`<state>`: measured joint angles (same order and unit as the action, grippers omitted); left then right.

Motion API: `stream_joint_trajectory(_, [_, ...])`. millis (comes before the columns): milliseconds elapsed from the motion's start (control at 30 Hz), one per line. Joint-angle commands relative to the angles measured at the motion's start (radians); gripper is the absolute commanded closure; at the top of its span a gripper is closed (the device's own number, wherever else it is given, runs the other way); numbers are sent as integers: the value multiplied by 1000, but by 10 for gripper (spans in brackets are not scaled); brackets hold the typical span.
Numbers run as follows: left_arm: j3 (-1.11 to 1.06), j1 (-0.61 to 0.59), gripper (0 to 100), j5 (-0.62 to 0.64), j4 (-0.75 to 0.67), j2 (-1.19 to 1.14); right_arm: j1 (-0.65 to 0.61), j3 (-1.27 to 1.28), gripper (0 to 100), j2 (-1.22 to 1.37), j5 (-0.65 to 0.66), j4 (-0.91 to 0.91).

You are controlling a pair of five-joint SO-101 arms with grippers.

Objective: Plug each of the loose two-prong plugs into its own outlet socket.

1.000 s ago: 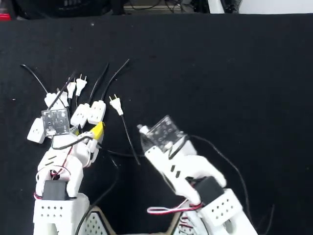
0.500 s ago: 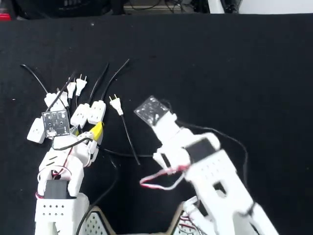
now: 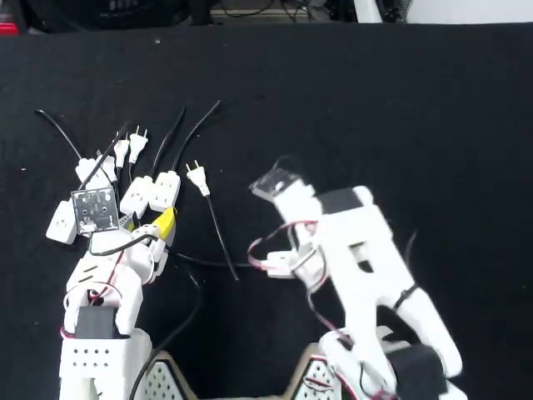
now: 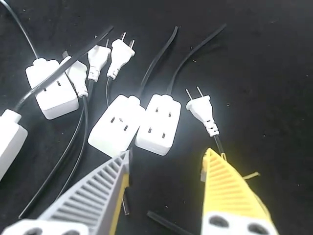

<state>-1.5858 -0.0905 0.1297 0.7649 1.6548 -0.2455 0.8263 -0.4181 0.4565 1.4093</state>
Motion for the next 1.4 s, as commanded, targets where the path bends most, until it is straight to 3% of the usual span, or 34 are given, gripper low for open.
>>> stream_joint_trajectory(0, [7, -10, 755, 11, -17, 8, 135, -94, 988, 71, 37, -109])
stream_joint_trajectory(367, [7, -10, 755, 9, -17, 8, 143, -222, 988, 165, -54, -167])
stream_joint_trajectory(533, [7, -12, 755, 9, -17, 8, 170, -348, 988, 157, -55, 87])
stream_joint_trajectory(667, [7, -12, 755, 9, -17, 8, 97, -323, 988, 166, -3, 178])
stream_joint_trajectory(933, [7, -12, 755, 9, -17, 8, -44, -143, 988, 168, -3, -17])
stream_joint_trajectory(1367, [7, -12, 755, 9, -17, 8, 106, -245, 988, 171, -3, -118])
